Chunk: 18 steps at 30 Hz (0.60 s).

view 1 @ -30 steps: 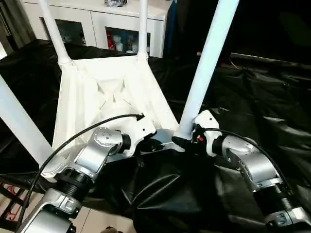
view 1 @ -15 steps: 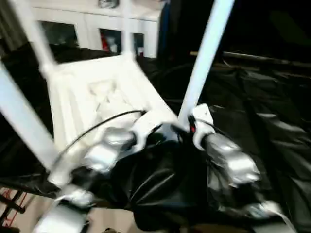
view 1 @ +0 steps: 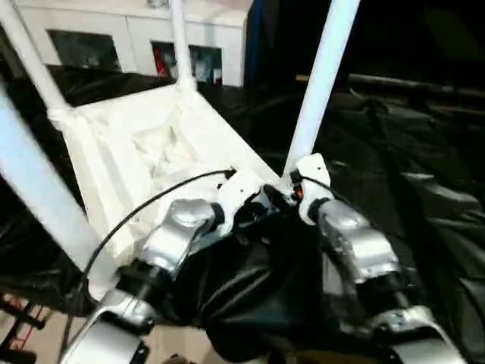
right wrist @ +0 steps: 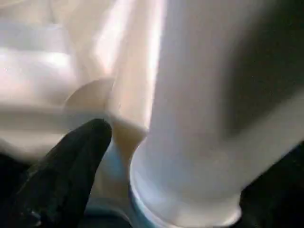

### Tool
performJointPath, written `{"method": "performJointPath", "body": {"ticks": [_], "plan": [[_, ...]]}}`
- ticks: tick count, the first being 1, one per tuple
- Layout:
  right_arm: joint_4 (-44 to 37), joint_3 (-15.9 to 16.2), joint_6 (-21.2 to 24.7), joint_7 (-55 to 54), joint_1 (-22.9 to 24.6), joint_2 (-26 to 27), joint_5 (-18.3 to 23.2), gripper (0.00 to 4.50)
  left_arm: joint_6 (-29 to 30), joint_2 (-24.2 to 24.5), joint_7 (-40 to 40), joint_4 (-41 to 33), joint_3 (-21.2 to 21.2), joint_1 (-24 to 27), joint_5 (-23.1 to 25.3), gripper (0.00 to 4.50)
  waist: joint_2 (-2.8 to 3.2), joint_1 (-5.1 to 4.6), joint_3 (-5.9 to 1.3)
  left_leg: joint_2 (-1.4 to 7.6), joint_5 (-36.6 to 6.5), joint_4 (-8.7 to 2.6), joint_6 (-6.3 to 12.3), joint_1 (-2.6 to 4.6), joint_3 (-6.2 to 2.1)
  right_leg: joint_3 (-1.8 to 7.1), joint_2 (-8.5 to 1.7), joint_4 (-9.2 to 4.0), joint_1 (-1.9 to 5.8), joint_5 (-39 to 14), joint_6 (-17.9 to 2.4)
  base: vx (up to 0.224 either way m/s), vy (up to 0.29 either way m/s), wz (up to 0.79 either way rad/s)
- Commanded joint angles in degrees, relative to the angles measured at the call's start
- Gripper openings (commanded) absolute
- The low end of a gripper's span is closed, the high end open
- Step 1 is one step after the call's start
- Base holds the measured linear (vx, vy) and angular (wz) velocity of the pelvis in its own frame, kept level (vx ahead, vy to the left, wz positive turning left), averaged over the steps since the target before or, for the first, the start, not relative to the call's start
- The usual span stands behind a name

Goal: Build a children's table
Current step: Rotate leg to tighten

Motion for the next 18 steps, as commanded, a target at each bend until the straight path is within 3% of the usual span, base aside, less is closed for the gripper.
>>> {"method": "performJointPath", "body": {"ticks": [1, 3, 6, 7, 9, 10, 12, 18], "plan": [[-2.9, 0.8, 1.2, 3.8, -0.1, -1.3, 1.2, 4.46, -1.7, -0.1, -4.2, -2.3, -1.2, 0.6, -2.1, 0.0, -0.53, 0.15, -4.33, 1.66, -13.9, -4.76, 2.94, -0.23, -0.01, 2.74, -2.68, -3.96, 3.06, -22.7, -8.2, 0.0, 0.0, 0.0], [-6.5, 2.5, 1.9, 10.9, 1.2, -5.7, 2.0, 4.46, -1.3, 2.2, -8.2, -4.0, -1.5, 1.6, -2.9, 0.0, -0.47, 0.65, -4.64, 1.72, -11.7, -4.45, 3.31, 0.23, 0.43, 3.17, -2.81, -3.67, 2.86, -19.8, -9.5, 0.0, 0.0, 0.0], [-9.5, 3.6, 2.1, 17.0, 2.2, -9.7, 3.0, 4.46, -2.1, 4.8, -13.5, -5.7, -2.4, 2.2, -4.2, 0.0, -0.6, 1.01, -4.64, 1.87, -9.9, -4.35, 4.3, 0.16, 0.72, 3.62, -2.67, -3.07, 2.77, -17.2, -11.2, 0.018, -0.009, 0.04], [-10.2, 3.9, 2.1, 18.8, 2.4, -11.0, 3.3, 4.46, -1.9, 5.7, -15.0, -6.2, -2.7, 2.3, -4.6, 0.0, -1.05, 0.96, -4.81, 1.83, -9.5, -4.22, 4.39, 0.05, 0.88, 3.83, -2.54, -2.96, 2.86, -17.0, -11.4, 0.0, 0.0, 0.0], [-11.7, 5.0, 2.1, 22.9, 2.9, -13.7, 3.9, 4.46, -2.2, 7.5, -18.3, -6.8, -3.3, 2.4, -5.1, 0.0, -0.75, 1.46, -4.85, 1.84, -7.4, -4.11, 4.69, -0.28, 1.04, 4.02, -2.57, -2.39, 3.02, -15.7, -11.6, 0.0, 0.0, 0.0], [-12.1, 5.3, 2.3, 24.2, 3.0, -14.4, 4.2, 4.46, -2.1, 8.0, -19.2, -6.9, -3.4, 2.2, -5.2, 0.0, -0.98, 1.59, -5.05, 1.91, -6.7, -4.06, 4.72, -0.32, 1.04, 4.0, -2.51, -2.25, 3.16, -15.3, -11.5, 0.0, 0.0, 0.0], [-12.7, 5.6, 2.9, 25.6, 3.2, -15.0, 4.7, 4.46, -1.8, 8.4, -19.7, -6.8, -3.5, 2.1, -5.2, 0.0, -0.71, 2.1, -4.95, 2.08, -6.2, -4.05, 4.42, 0.03, 1.31, 4.14, -2.34, -2.05, 2.69, -13.7, -12.2, 0.0, 0.0, 0.0], [-13.6, 6.6, 3.2, 27.7, 3.6, -15.6, 4.7, 4.06, -1.9, 9.9, -23.1, -6.7, -3.9, 1.2, -5.8, 0.0, -0.83, 2.37, -5.06, 2.14, -8.8, -4.28, 2.22, 0.1, 1.26, 4.16, -2.41, -2.22, 2.86, -16.3, -11.2, 0.0, 0.0, 0.0]]}}
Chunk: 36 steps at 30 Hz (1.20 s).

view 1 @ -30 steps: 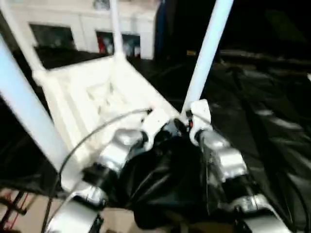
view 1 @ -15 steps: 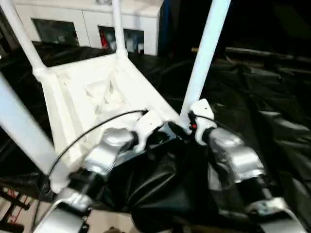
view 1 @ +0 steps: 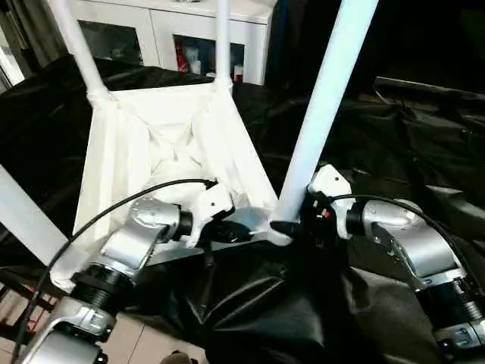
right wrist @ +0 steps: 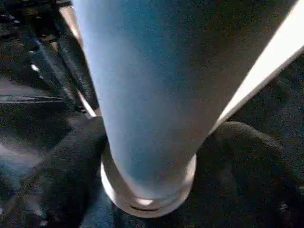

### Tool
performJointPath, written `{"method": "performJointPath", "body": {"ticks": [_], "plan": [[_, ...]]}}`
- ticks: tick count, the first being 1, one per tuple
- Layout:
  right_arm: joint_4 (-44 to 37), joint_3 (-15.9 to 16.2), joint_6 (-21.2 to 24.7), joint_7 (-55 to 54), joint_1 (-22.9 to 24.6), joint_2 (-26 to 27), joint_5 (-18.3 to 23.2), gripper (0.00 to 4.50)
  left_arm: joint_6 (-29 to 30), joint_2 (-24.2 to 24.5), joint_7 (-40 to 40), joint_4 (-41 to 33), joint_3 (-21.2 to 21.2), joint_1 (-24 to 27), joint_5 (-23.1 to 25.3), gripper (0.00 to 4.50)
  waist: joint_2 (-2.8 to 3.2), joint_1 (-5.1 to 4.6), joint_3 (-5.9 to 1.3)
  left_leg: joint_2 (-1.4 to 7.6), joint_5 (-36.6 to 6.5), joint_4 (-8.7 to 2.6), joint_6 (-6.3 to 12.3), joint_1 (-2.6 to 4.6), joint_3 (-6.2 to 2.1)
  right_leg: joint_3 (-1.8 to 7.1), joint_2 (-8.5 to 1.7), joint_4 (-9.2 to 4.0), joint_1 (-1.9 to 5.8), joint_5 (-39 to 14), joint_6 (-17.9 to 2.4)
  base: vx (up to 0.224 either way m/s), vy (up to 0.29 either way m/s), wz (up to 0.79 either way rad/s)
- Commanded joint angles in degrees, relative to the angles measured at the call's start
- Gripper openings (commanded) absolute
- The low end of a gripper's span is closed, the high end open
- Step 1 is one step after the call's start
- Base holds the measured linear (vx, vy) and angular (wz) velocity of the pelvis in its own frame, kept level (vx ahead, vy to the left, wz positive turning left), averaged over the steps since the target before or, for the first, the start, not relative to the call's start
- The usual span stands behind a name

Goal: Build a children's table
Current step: Rotate leg to tighten

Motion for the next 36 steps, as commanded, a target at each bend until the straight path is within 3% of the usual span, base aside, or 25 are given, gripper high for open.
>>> {"method": "performJointPath", "body": {"ticks": [1, 8, 9, 13, 17, 20, 22, 23, 24, 25, 27, 29, 32, 33, 35, 36], "plan": [[-0.8, 0.5, 0.6, 0.2, 0.0, -0.4, 0.1, 3.85, -0.7, -0.5, -3.1, -2.0, -2.5, -1.0, -1.0, 0.0, -0.27, -0.01, -4.69, 1.34, -9.1, -4.08, 2.09, 0.19, 0.02, 2.99, -3.02, -3.59, 3.36, -16.5, -10.9, 0.0, 0.0, 0.0], [-1.5, 1.2, 1.5, 0.7, 0.6, 0.5, 0.6, 3.28, -1.0, -0.5, -3.3, -1.6, -2.4, -1.2, -0.8, 0.0, -0.4, 0.24, -4.83, 1.28, -9.3, -4.1, 1.38, 0.06, -0.05, 2.95, -2.98, -3.74, 3.41, -18.1, -9.5, 0.0, 0.0, 0.0], [-1.6, 1.3, 1.7, 0.9, 0.8, 0.7, 0.7, 3.12, -1.0, -0.6, -3.3, -1.5, -2.3, -1.2, -0.8, 0.0, -0.78, 0.18, -4.84, 1.28, -9.0, -4.09, 1.48, -0.02, -0.01, 2.95, -2.9, -3.69, 3.41, -17.6, -9.6, 0.0, 0.0, 0.0], [-1.4, 1.4, 1.7, 0.2, 0.9, 1.3, 0.9, 2.84, -0.8, -0.9, -2.6, -1.4, -1.8, -1.1, -0.9, 0.0, -0.67, 0.27, -4.9, 1.28, -8.8, -4.09, 1.36, -0.02, -0.06, 2.93, -2.98, -3.63, 3.41, -17.6, -9.4, 0.0, 0.0, 0.0], [0.2, -0.2, 2.2, -4.3, 1.2, 4.3, 1.4, 2.55, 0.1, -2.3, 0.5, -0.3, -0.9, -1.4, -0.7, 0.0, -0.58, 0.18, -4.71, 1.18, -10.2, -4.21, 0.77, 0.02, -0.03, 2.9, -2.9, -3.97, 3.22, -19.4, -9.0, 0.0, 0.0, 0.0], [3.8, -2.6, 3.1, -12.9, 0.7, 8.6, 0.1, 2.49, 1.0, -4.8, 5.8, 2.1, 0.5, -2.9, 0.1, 0.0, -0.68, -0.19, -4.54, 0.95, -11.9, -4.27, -0.09, 0.09, -0.08, 2.73, -2.93, -4.55, 3.04, -24.0, -7.3, 0.0, 0.0, 0.0], [6.2, -4.0, 3.6, -18.7, 0.1, 11.5, -1.0, 2.49, 1.4, -6.7, 9.5, 4.0, 1.3, -4.3, 0.7, 0.0, -0.66, -0.62, -4.38, 0.7, -13.2, -4.25, -0.72, 0.2, -0.14, 2.48, -2.8, -5.13, 2.72, -27.1, -6.3, 0.0, 0.0, 0.0], [8.7, -5.7, 4.9, -24.5, -0.7, 14.5, -1.6, 2.48, 1.8, -8.8, 14.0, 6.2, 2.4, -5.8, 1.3, 0.0, -0.48, -0.75, -4.52, 0.64, -13.3, -4.28, -1.04, 0.03, -0.46, 2.28, -2.97, -5.16, 3.12, -28.3, -5.3, 0.0, 0.0, 0.0], [10.2, -6.6, 5.2, -27.6, -1.4, 16.2, -1.6, 2.48, 1.9, -10.1, 16.3, 7.4, 2.9, -6.6, 1.6, 0.0, -0.61, -1.13, -4.26, 0.54, -13.5, -4.37, -0.99, -0.19, -0.37, 2.21, -2.76, -5.48, 3.05, -29.4, -4.7, 0.0, 0.0, 0.0], [11.9, -7.6, 5.6, -31.2, -2.3, 18.3, -1.7, 2.48, 2.0, -11.6, 19.0, 8.7, 3.4, -7.6, 1.9, 0.0, -0.47, -1.48, -4.34, 0.3, -15.5, -4.03, -1.34, 0.49, -0.44, 1.76, -2.82, -6.21, 2.42, -32.9, -3.6, 0.0, 0.0, 0.0], [16.1, -8.9, 4.5, -38.9, -5.3, 23.9, -2.1, 2.47, 1.7, -16.0, 24.6, 11.5, 4.0, -9.8, 2.5, 0.0, -0.48, -1.92, -4.51, 0.43, -14.8, -4.29, -1.45, -0.11, -0.76, 1.6, -2.9, -6.05, 2.89, -31.6, -3.3, 0.0, 0.0, 0.0], [16.8, -8.5, 3.5, -39.7, -6.1, 25.0, -2.3, 2.47, 1.5, -16.9, 24.8, 11.5, 3.7, -10.0, 2.6, 0.0, -0.36, -2.17, -4.54, 0.42, -14.7, -4.39, -1.22, -0.24, -0.83, 1.51, -2.83, -6.11, 3.06, -29.8, -3.3, 0.0, 0.0, 0.0], [17.9, -8.1, 1.9, -39.5, -7.1, 26.4, -2.7, 2.87, 1.0, -17.8, 24.2, 11.1, 2.8, -9.8, 3.1, 0.0, -0.41, -2.18, -4.62, 0.52, -14.2, -4.45, -0.1, -0.21, -0.67, 1.88, -2.79, -5.65, 3.06, -26.4, -4.5, 0.0, 0.0, 0.0], [17.8, -8.1, 2.1, -38.6, -7.2, 26.4, -2.7, 2.87, 0.6, -17.4, 23.1, 10.6, 2.3, -9.3, 3.2, 0.0, -1.02, -2.24, -4.52, 0.56, -14.0, -4.46, 0.31, -0.29, -0.52, 1.95, -2.7, -5.61, 2.98, -25.8, -4.9, 0.0, 0.0, 0.0], [17.8, -8.2, 2.2, -38.5, -7.3, 26.5, -2.8, 3.01, 0.4, -17.3, 22.8, 10.6, 2.1, -9.1, 3.3, 0.0, -0.64, -2.03, -4.58, 0.63, -13.0, -4.44, 0.64, -0.16, -0.47, 2.15, -2.83, -5.34, 2.99, -24.6, -5.6, 0.0, 0.0, 0.0], [17.3, -7.9, 2.2, -37.9, -7.1, 26.0, -3.0, 3.26, 0.5, -16.7, 21.9, 10.1, 2.0, -8.6, 3.1, 0.0, -0.77, -1.99, -4.52, 0.66, -12.6, -4.48, 0.74, -0.23, -0.42, 2.19, -2.78, -5.22, 3.04, -23.9, -6.0, 0.0, 0.0, 0.0]]}}
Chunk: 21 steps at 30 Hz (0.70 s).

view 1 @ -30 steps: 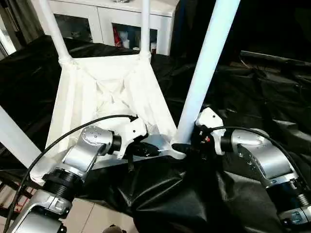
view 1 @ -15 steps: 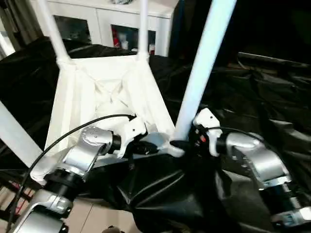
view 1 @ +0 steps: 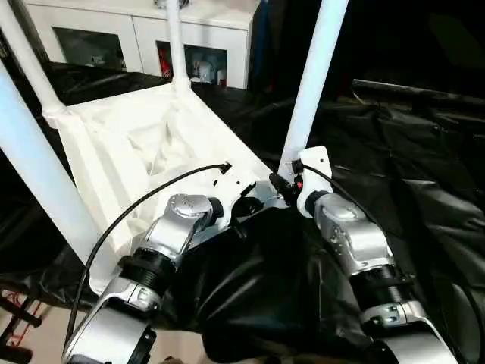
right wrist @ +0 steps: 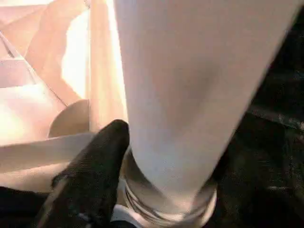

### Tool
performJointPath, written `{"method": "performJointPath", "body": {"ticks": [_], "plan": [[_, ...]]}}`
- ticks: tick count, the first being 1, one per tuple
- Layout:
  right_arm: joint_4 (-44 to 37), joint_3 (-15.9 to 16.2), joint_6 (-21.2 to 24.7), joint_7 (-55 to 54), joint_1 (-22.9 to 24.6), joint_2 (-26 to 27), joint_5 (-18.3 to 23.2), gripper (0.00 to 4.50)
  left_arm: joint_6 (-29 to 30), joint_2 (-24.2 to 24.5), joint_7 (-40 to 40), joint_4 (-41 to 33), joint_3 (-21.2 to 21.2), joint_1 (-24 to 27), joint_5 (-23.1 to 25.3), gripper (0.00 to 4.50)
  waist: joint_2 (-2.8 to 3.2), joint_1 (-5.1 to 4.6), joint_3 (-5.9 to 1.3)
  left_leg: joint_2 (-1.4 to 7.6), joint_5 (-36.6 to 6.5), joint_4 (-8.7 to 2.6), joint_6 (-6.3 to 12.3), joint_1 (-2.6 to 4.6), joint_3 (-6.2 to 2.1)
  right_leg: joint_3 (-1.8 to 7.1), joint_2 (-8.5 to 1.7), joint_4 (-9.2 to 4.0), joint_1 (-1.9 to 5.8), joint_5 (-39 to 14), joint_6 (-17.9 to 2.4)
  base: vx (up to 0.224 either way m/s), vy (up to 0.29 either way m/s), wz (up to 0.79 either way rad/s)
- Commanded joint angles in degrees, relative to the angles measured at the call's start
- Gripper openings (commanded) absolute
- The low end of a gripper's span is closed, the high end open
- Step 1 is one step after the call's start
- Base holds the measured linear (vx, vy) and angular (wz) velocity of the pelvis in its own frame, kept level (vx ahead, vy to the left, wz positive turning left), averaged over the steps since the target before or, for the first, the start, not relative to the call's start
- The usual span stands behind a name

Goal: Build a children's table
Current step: Rotate leg to tighten

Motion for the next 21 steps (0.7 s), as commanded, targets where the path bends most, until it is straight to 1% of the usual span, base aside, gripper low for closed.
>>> {"method": "performJointPath", "body": {"ticks": [1, 2, 3, 4, 5, 6, 7, 8, 9, 10, 11, 12, 13, 14, 15, 16, 17, 18, 19, 20, 21], "plan": [[1.3, 3.4, 1.8, 3.3, -0.2, 2.1, 0.5, 3.26, -2.6, -2.1, -3.4, -3.8, -1.7, -0.8, -2.1, 0.0, -0.2, 0.39, -4.11, 0.66, -12.7, -4.37, 1.31, -0.28, -0.17, 2.53, -2.86, -4.78, 3.09, -23.4, -6.5, 0.0, 0.0, 0.0], [1.0, 3.6, 1.8, 3.9, 0.0, 1.7, 0.4, 3.3, -3.3, -1.6, -4.3, -4.1, -1.9, -0.4, -2.1, 0.0, -0.23, 0.37, -4.13, 0.66, -12.6, -4.35, 1.34, -0.34, -0.15, 2.54, -2.86, -4.79, 3.14, -23.4, -6.5, 0.0, 0.0, 0.0], [0.5, 3.6, 1.7, 4.9, 0.1, 0.7, 0.2, 3.39, -4.5, -0.5, -6.0, -4.4, -2.2, 0.3, -2.2, 0.0, 0.02, 0.46, -4.14, 0.73, -12.4, -4.36, 1.42, -0.19, -0.11, 2.64, -2.93, -4.8, 3.02, -22.8, -6.9, 0.0, 0.0, 0.0], [0.3, 3.7, 1.7, 5.1, 0.1, 0.5, 0.2, 3.52, -4.5, -0.3, -6.2, -4.5, -2.2, 0.4, -2.3, 0.0, 0.02, 0.46, -4.14, 0.73, -12.4, -4.36, 1.42, -0.19, -0.11, 2.64, -2.93, -4.8, 3.02, -22.8, -6.9, 0.0, 0.0, 0.0], [0.3, 3.7, 1.7, 5.1, 0.1, 0.5, 0.2, 3.66, -4.5, -0.3, -6.2, -4.5, -2.2, 0.4, -2.3, 0.0, -0.02, 0.52, -4.24, 0.83, -11.8, -4.36, 1.45, -0.12, -0.09, 2.7, -2.93, -4.61, 3.1, -21.3, -7.4, 0.0, 0.0, 0.0], [-0.2, 3.9, 1.7, 6.0, 0.3, -0.3, 0.2, 3.66, -4.6, 0.3, -7.2, -5.0, -2.3, 0.9, -2.4, 0.0, 0.05, 0.63, -4.29, 0.91, -11.4, -4.34, 1.48, -0.01, -0.02, 2.8, -2.9, -4.34, 3.06, -19.5, -8.2, 0.0, 0.0, 0.0], [-0.2, 3.9, 1.7, 6.0, 0.3, -0.3, 0.2, 3.75, -4.6, 0.3, -7.2, -5.0, -2.3, 0.9, -2.4, 0.0, 0.07, 0.65, -4.32, 0.93, -11.1, -4.33, 1.58, 0.01, 0.0, 2.84, -2.89, -4.21, 3.09, -18.5, -8.7, 0.0, 0.0, 0.0], [-1.9, 4.5, 2.0, 8.8, 0.9, -2.5, 0.5, 3.85, -4.9, 1.7, -9.4, -6.0, -2.5, 1.7, -2.9, 0.0, 0.12, 0.69, -4.33, 0.96, -10.4, -4.41, 1.54, -0.24, -0.12, 2.79, -2.83, -3.89, 3.51, -16.9, -9.2, 0.0, 0.0, 0.0], [-3.4, 5.1, 2.0, 11.6, 1.4, -4.5, 0.8, 4.06, -4.6, 2.9, -11.0, -6.9, -2.5, 2.4, -3.2, 0.0, 0.12, 0.54, -4.31, 0.98, -10.3, -4.43, 1.82, -0.43, -0.09, 2.82, -2.78, -3.78, 3.53, -16.0, -9.5, 0.0, 0.0, 0.0], [-3.6, 5.2, 2.1, 12.1, 1.5, -4.9, 0.8, 4.13, -4.6, 3.1, -11.4, -7.0, -2.6, 2.5, -3.3, 0.0, 0.14, 0.65, -4.33, 1.06, -10.4, -4.34, 1.88, -0.3, -0.04, 2.89, -2.9, -3.71, 3.48, -15.5, -9.9, 0.0, 0.0, 0.0], [-4.6, 5.6, 2.2, 14.1, 1.8, -6.2, 1.1, 4.13, -4.7, 3.8, -12.5, -7.6, -2.6, 2.8, -3.4, 0.0, 0.08, 0.58, -4.36, 1.05, -10.3, -4.35, 1.97, -0.35, -0.04, 2.86, -2.86, -3.7, 3.61, -15.5, -10.0, 0.0, 0.0, 0.0], [-6.7, 6.6, 2.3, 18.2, 2.5, -8.7, 1.6, 4.19, -4.5, 5.0, -14.6, -8.6, -2.7, 3.4, -4.1, 0.0, 0.19, 0.7, -4.37, 1.02, -10.1, -4.25, 2.23, -0.23, 0.11, 2.98, -2.88, -3.78, 3.43, -15.3, -10.1, 0.0, 0.0, 0.0], [-6.7, 6.6, 2.3, 18.2, 2.5, -8.7, 1.6, 4.31, -4.5, 5.0, -14.6, -8.6, -2.7, 3.4, -4.1, 0.0, 0.2, 0.89, -4.48, 1.07, -9.7, -4.22, 2.35, -0.15, 0.04, 2.95, -2.91, -3.6, 3.61, -14.5, -10.3, 0.0, 0.0, 0.0], [-9.4, 7.9, 2.2, 23.2, 3.5, -11.9, 2.1, 4.41, -5.2, 6.5, -17.8, -9.9, -2.9, 4.1, -5.0, 0.0, 0.23, 0.86, -4.42, 1.16, -9.0, -4.23, 2.65, -0.18, 0.15, 3.09, -2.83, -3.44, 3.33, -12.8, -11.1, 0.0, 0.0, 0.0], [-11.8, 9.2, 2.3, 27.9, 4.5, -14.8, 2.6, 4.48, -5.0, 7.7, -20.3, -11.1, -3.1, 4.6, -5.6, 0.0, 0.14, 1.12, -4.64, 1.19, -7.9, -4.09, 3.03, -0.34, 0.09, 3.07, -2.79, -3.05, 3.71, -10.8, -11.3, 0.0, 0.0, 0.0], [-11.8, 9.2, 2.3, 27.9, 4.5, -14.8, 2.6, 4.48, -5.0, 7.7, -20.3, -11.1, -3.1, 4.6, -5.6, 0.0, 0.17, 1.19, -4.47, 1.22, -8.2, -4.15, 3.33, -0.21, 0.18, 3.08, -2.69, -3.12, 3.49, -10.6, -11.6, 0.0, 0.0, 0.0], [-11.8, 9.2, 2.3, 27.9, 4.5, -14.8, 2.6, 4.48, -5.0, 7.7, -20.3, -11.1, -3.1, 4.6, -5.6, 0.0, 0.21, 1.4, -4.34, 1.36, -8.7, -4.16, 3.59, -0.06, 0.27, 3.18, -2.82, -3.18, 3.33, -11.0, -12.0, 0.0, 0.0, 0.0], [-14.7, 11.1, 2.0, 33.0, 5.7, -18.4, 2.8, 4.48, -5.6, 9.2, -23.2, -12.2, -3.4, 5.2, -6.2, 0.0, 0.19, 1.55, -4.33, 1.28, -9.6, -4.18, 3.32, 0.09, 0.35, 3.12, -2.77, -3.42, 3.18, -12.7, -12.0, 0.0, 0.0, 0.0], [-17.1, 12.9, 1.8, 37.4, 6.7, -21.9, 2.7, 4.48, -5.6, 10.8, -26.3, -13.8, -3.8, 5.9, -7.2, 0.0, 0.18, 1.85, -4.35, 1.32, -10.1, -4.17, 3.22, 0.22, 0.31, 3.06, -2.75, -3.47, 3.26, -13.4, -11.8, 0.0, 0.0, 0.0], [-18.4, 14.0, 1.0, 39.9, 7.3, -24.2, 2.3, 4.48, -4.8, 12.1, -28.7, -15.4, -4.1, 6.5, -8.2, 0.0, -0.07, 2.09, -4.26, 1.51, -10.4, -4.24, 3.27, 0.2, 0.29, 3.2, -2.84, -3.38, 3.39, -13.9, -11.4, 0.0, 0.0, 0.0], [-18.4, 14.0, 1.0, 39.9, 7.3, -24.2, 2.3, 4.48, -4.8, 12.1, -28.7, -15.4, -4.1, 6.5, -8.2, 0.0, 0.09, 2.27, -4.18, 1.62, -10.2, -4.28, 3.26, 0.14, 0.31, 3.33, -3.02, -3.36, 3.27, -14.3, -11.1, 0.0, 0.0, 0.0]]}}
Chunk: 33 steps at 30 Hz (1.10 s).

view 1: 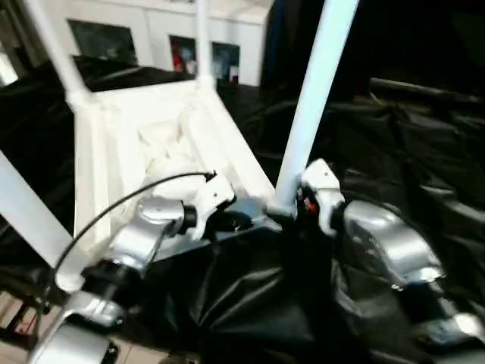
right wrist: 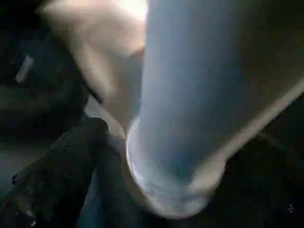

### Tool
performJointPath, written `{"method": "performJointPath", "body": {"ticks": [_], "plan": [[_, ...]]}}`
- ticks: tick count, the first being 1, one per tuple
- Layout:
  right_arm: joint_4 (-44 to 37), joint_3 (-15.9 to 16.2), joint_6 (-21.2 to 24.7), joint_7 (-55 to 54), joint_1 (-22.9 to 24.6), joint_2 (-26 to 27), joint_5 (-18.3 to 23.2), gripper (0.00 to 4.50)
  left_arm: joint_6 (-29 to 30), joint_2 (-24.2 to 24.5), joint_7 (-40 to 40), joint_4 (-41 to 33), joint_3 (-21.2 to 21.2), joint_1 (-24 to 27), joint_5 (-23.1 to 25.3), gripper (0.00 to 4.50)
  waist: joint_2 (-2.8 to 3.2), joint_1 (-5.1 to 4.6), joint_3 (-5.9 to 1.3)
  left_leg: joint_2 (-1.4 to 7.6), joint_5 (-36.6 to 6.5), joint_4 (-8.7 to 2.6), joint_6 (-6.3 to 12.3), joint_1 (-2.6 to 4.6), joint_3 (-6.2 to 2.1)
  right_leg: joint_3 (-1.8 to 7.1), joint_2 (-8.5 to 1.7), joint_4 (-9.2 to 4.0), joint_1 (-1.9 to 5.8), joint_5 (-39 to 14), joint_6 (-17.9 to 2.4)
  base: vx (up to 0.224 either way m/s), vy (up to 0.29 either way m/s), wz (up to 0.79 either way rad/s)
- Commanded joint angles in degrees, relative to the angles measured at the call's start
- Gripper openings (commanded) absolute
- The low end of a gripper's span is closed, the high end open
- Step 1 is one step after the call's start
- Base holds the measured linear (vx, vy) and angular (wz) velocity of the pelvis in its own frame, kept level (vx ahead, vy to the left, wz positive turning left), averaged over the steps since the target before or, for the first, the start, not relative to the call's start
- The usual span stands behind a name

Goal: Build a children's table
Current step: Rotate leg to tighten

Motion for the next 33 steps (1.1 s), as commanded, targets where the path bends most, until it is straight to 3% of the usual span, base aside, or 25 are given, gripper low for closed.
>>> {"method": "performJointPath", "body": {"ticks": [1, 3, 8, 14, 20, 25, 26, 27, 28, 29, 30, 31, 32, 33], "plan": [[-2.1, 1.5, -1.0, 3.6, 0.2, -1.4, -0.5, 4.48, -0.9, -0.5, -5.8, -4.6, -2.2, -0.3, -3.1, 0.0, 0.06, -0.12, -4.09, 1.48, -10.4, -4.12, 3.17, 0.34, 0.22, 3.2, -2.96, -3.48, 3.38, -15.1, -10.9, 0.0, 0.0, 0.0], [-1.6, 1.0, -1.0, 3.3, -0.2, -1.3, -0.4, 4.48, 0.0, 0.1, -6.7, -5.8, -2.3, 0.1, -3.7, 0.0, 0.07, 0.38, -4.15, 1.51, -11.3, -4.08, 2.55, 0.69, 0.32, 3.19, -3.0, -3.69, 3.05, -16.8, -11.0, 0.0, 0.0, 0.0], [-1.1, 0.5, -0.4, 2.6, -0.9, 0.0, 0.0, 4.09, 0.2, 0.0, -6.8, -6.2, -2.2, 0.5, -3.6, 0.0, -0.07, 0.45, -4.04, 1.31, -12.6, -4.26, 1.16, 0.4, 0.02, 2.99, -3.0, -4.15, 3.22, -21.7, -8.5, 0.0, 0.0, 0.0], [-1.8, 1.5, -0.1, 2.8, 0.0, 0.6, 0.8, 3.57, 0.6, 0.1, -6.1, -6.3, -2.2, 0.6, -3.2, 0.0, -0.04, 0.51, -4.12, 1.27, -11.8, -4.26, 1.19, 0.23, -0.03, 2.97, -2.93, -4.05, 3.28, -20.4, -8.3, 0.0, 0.0, 0.0], [-2.0, 0.0, 1.2, 1.6, 1.0, 3.0, 2.6, 2.97, 0.9, -0.4, -4.8, -5.8, -2.0, 0.5, -2.8, 0.0, 0.07, 0.35, -4.19, 1.25, -11.3, -4.21, 1.32, 0.18, -0.02, 2.98, -2.92, -3.88, 3.33, -18.7, -9.1, 0.0, 0.0, 0.0], [2.7, -4.0, 1.8, -8.5, 1.3, 9.7, 3.0, 2.75, 2.1, -4.6, 2.8, -2.0, -0.9, -1.6, -0.9, 0.0, 0.09, 0.01, -4.08, 1.11, -12.1, -4.28, 0.41, 0.15, -0.04, 2.81, -2.89, -4.17, 3.21, -20.2, -8.9, 0.0, 0.0, 0.0], [4.1, -4.7, 1.8, -11.4, 1.0, 11.2, 2.4, 2.75, 2.0, -5.9, 5.4, -0.7, -0.6, -2.4, -0.2, 0.0, -0.07, -0.16, -4.08, 1.01, -12.4, -4.32, 0.13, 0.11, -0.1, 2.75, -2.91, -4.32, 3.3, -21.7, -8.2, 0.0, 0.0, 0.0], [5.7, -5.5, 2.0, -14.5, 0.5, 13.0, 1.9, 2.72, 2.0, -7.1, 7.8, 0.6, -0.3, -3.2, 0.5, 0.0, 0.28, -0.32, -3.97, 0.9, -13.1, -4.27, -0.14, 0.21, -0.08, 2.75, -2.9, -4.58, 3.0, -23.3, -7.7, 0.0, 0.0, 0.0], [8.8, -7.0, 2.5, -21.0, -0.7, 16.6, 0.8, 2.72, 2.0, -9.8, 12.8, 3.2, 0.2, -5.0, 1.8, 0.0, 0.16, -0.54, -3.93, 0.85, -13.6, -4.33, -0.33, 0.22, -0.13, 2.66, -2.88, -4.81, 2.99, -24.3, -7.4, 0.0, 0.0, 0.0], [8.8, -7.0, 2.5, -21.0, -0.7, 16.6, 0.8, 2.72, 2.0, -9.8, 12.8, 3.2, 0.2, -5.0, 1.8, 0.0, 0.0, -0.9, -4.05, 0.67, -13.5, -4.25, -0.84, 0.15, -0.21, 2.53, -2.89, -4.89, 3.05, -25.8, -6.7, 0.0, 0.0, 0.0], [9.7, -7.5, 2.9, -23.0, -1.0, 17.8, 0.6, 2.72, 1.9, -10.6, 14.5, 4.0, 0.4, -5.5, 2.2, 0.0, -0.08, -0.99, -4.14, 0.57, -12.9, -4.19, -0.67, -0.09, -0.31, 2.44, -3.0, -4.99, 3.4, -26.3, -5.9, 0.0, 0.0, 0.0], [12.0, -8.2, 2.5, -28.2, -2.2, 20.9, -0.7, 2.71, 2.5, -13.2, 18.1, 5.8, 1.0, -6.9, 2.3, 0.0, 0.17, -0.99, -4.08, 0.66, -12.9, -4.25, -0.47, -0.04, -0.29, 2.51, -3.04, -5.1, 3.26, -26.3, -5.8, 0.0, 0.0, 0.0], [12.7, -8.2, 2.1, -29.8, -2.6, 21.8, -1.1, 2.71, 2.5, -13.9, 19.2, 6.2, 1.1, -7.3, 2.5, 0.0, 0.04, -1.37, -3.92, 0.55, -13.5, -4.21, -0.45, -0.01, -0.22, 2.39, -2.83, -5.34, 2.91, -27.4, -5.4, 0.0, 0.0, 0.0], [13.3, -8.2, 1.7, -31.1, -2.9, 22.6, -1.5, 2.71, 2.5, -14.5, 20.2, 6.6, 1.2, -7.6, 2.7, 0.0, -0.05, -1.36, -4.15, 0.47, -13.0, -4.16, -0.44, -0.01, -0.29, 2.34, -2.96, -5.3, 3.14, -27.7, -5.0, 0.0, 0.0, 0.0]]}}
